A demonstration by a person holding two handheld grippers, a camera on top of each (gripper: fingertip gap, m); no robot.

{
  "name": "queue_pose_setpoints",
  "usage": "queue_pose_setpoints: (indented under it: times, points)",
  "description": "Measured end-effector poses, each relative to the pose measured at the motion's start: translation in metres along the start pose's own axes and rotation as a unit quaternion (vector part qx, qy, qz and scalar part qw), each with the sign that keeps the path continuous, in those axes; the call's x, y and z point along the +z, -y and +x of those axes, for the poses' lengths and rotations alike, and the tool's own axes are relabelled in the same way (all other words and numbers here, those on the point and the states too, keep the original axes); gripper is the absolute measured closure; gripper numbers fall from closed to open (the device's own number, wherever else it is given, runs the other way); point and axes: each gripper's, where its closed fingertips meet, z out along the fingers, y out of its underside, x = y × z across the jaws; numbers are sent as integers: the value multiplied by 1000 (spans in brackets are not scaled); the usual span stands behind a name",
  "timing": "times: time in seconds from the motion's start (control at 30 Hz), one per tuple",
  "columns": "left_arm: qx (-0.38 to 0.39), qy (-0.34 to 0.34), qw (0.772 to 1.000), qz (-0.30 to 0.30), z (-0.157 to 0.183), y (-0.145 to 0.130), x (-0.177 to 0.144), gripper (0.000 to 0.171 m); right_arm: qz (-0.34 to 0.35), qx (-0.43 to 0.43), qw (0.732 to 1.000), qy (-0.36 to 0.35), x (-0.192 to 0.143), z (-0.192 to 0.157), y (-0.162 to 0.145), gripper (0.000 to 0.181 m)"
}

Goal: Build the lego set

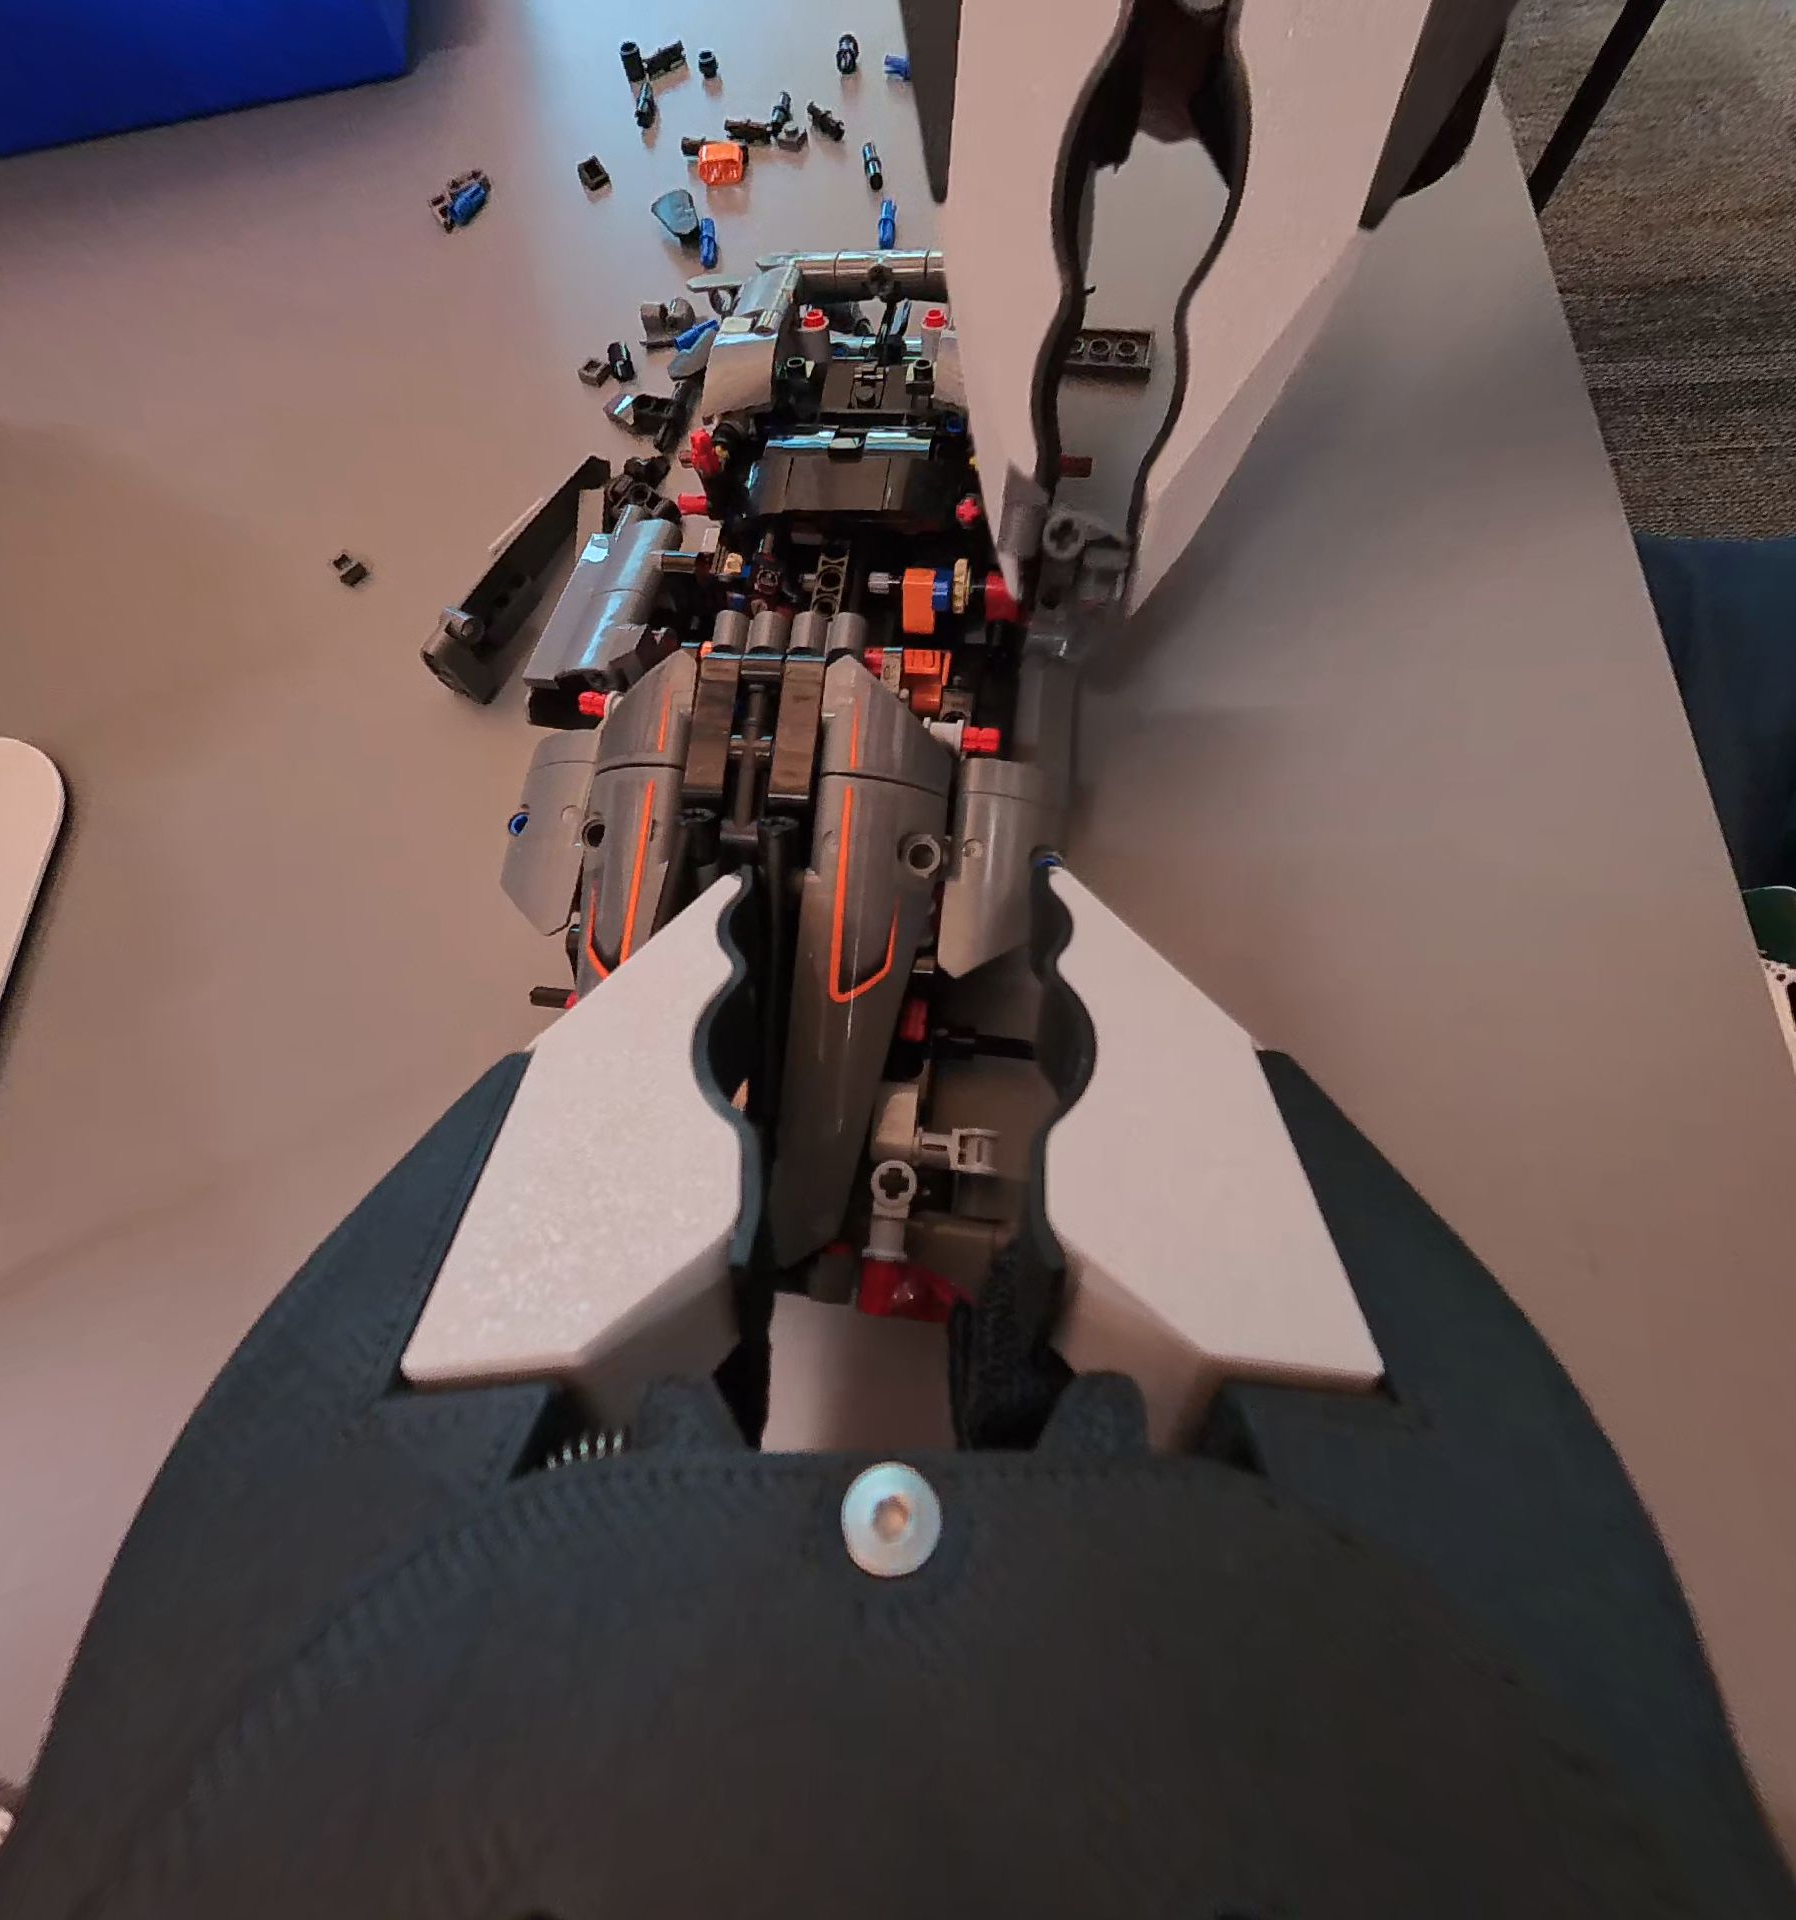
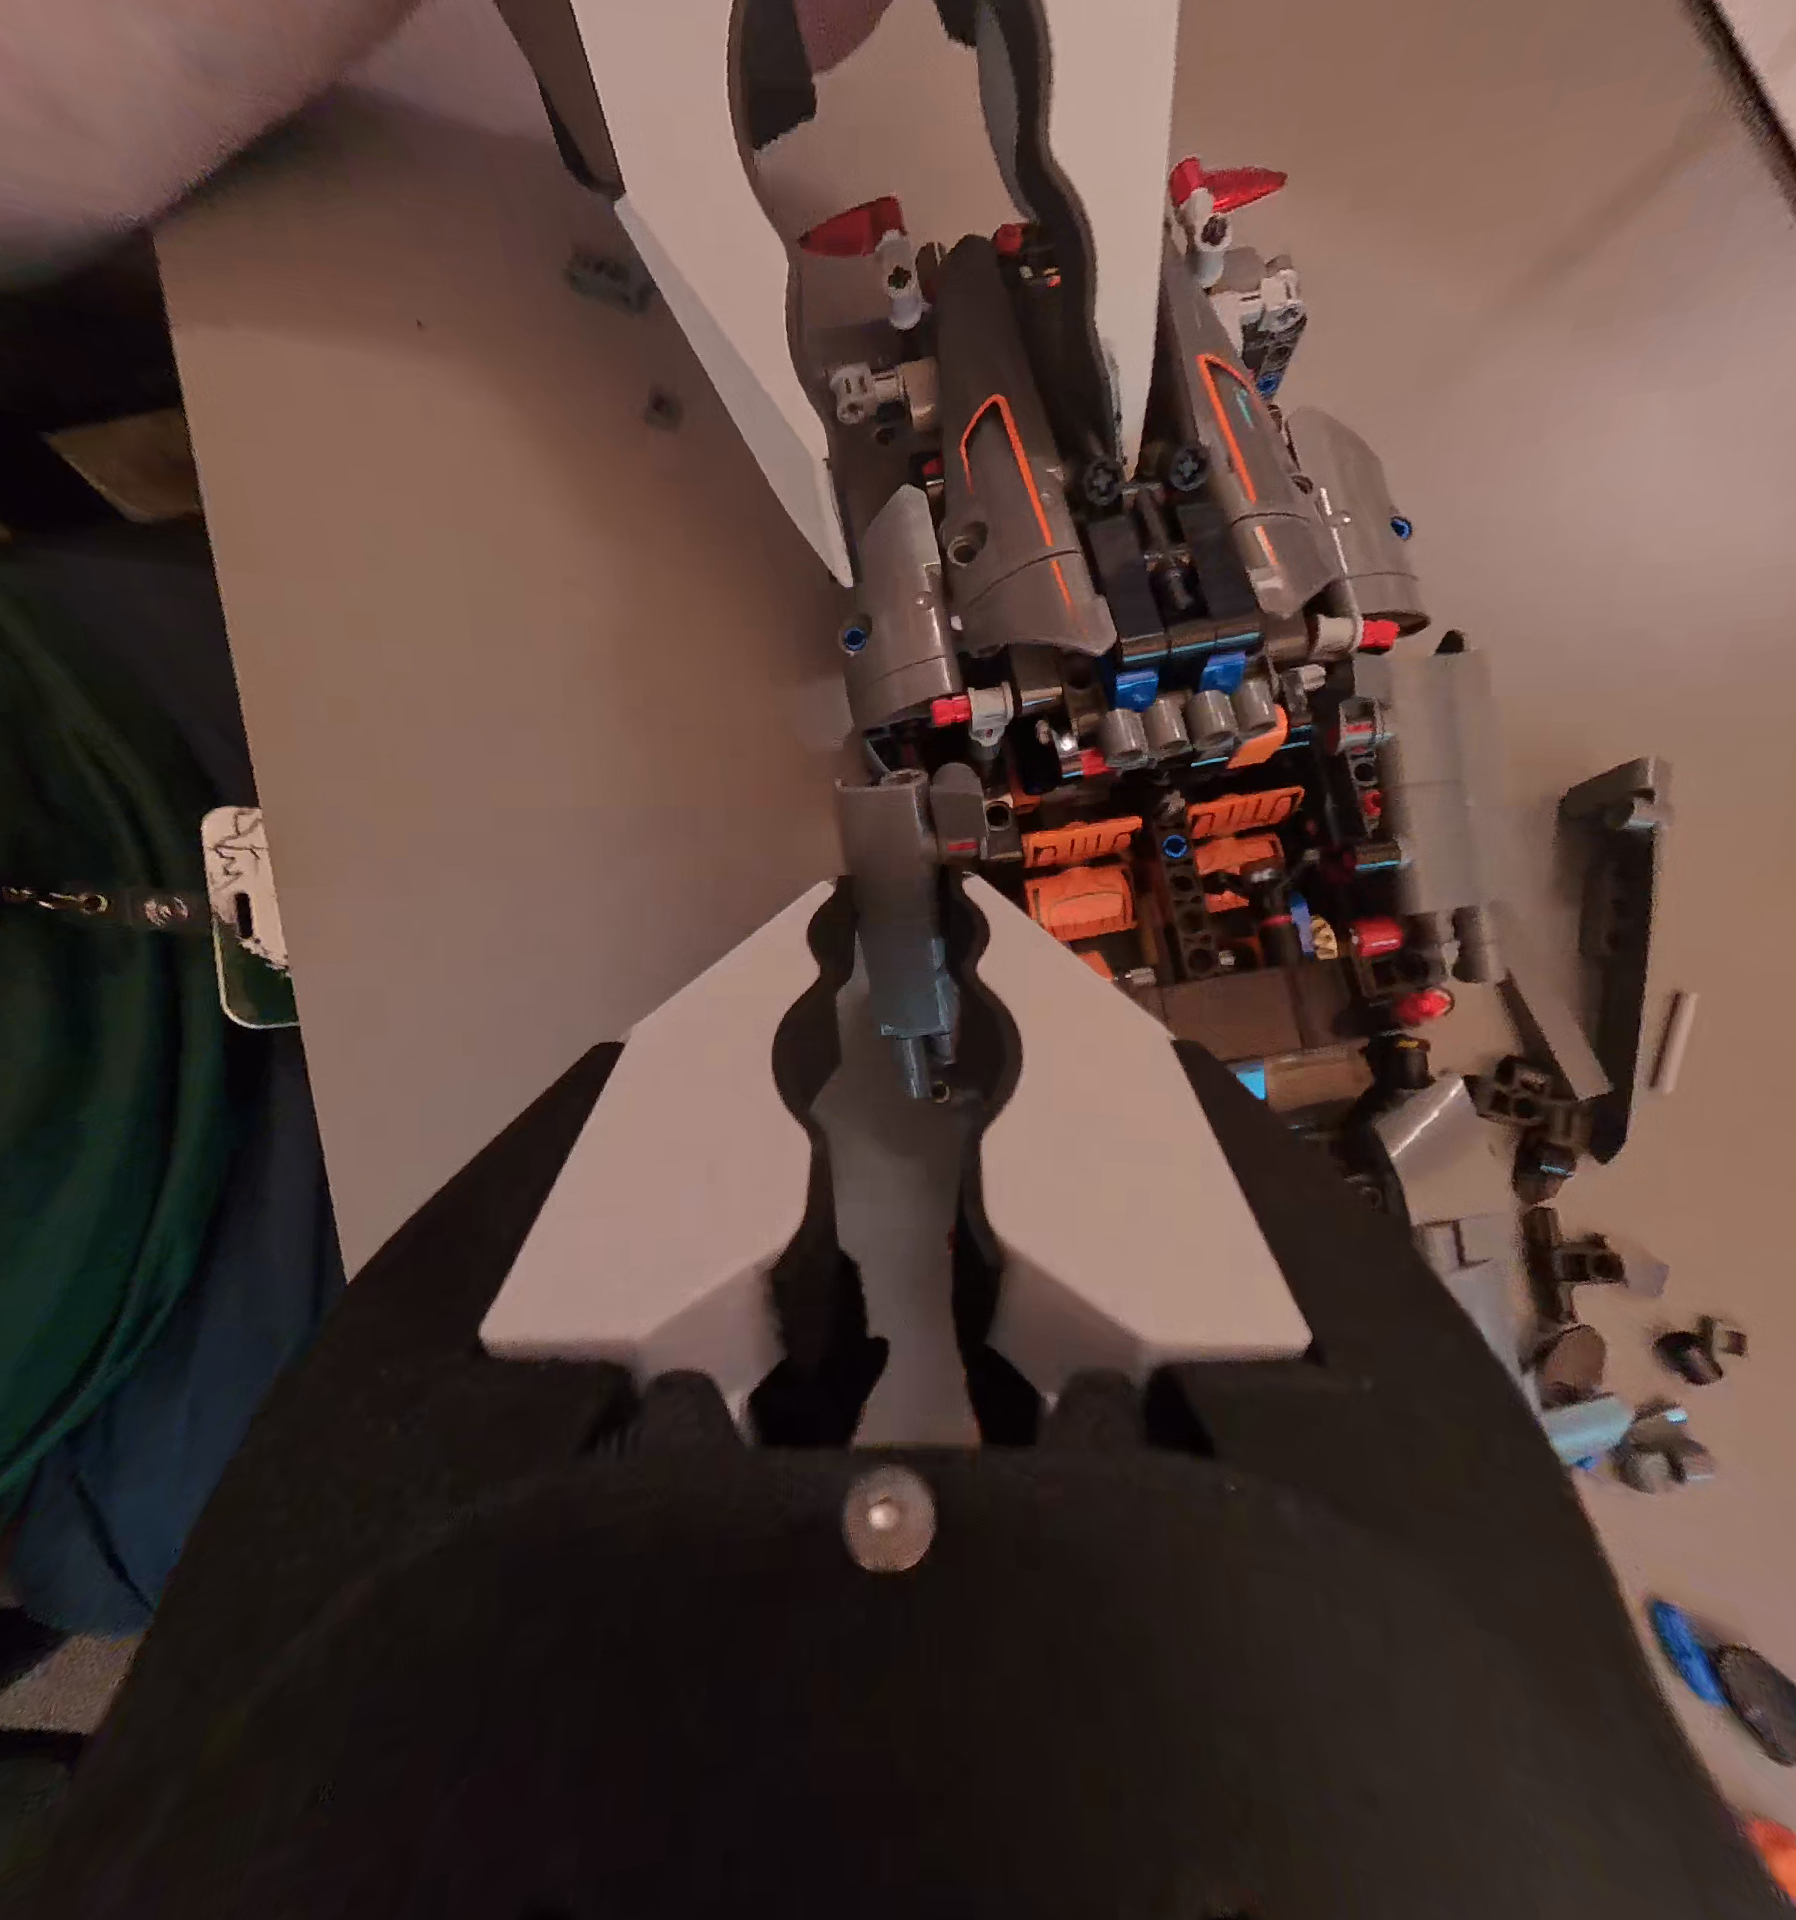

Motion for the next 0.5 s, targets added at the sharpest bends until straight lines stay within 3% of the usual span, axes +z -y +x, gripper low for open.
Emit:
queue_pose_setpoints:
  times: [0.27, 0.5]
  points:
    - [6, -4, 1000, 3, 3, 5, 6, 131, 72, 38, 997, 8, -14, 0, -8, 166]
    - [2, -8, 1000, 6, 5, 8, 8, 134, 83, 35, 996, -4, -17, -3, -12, 166]
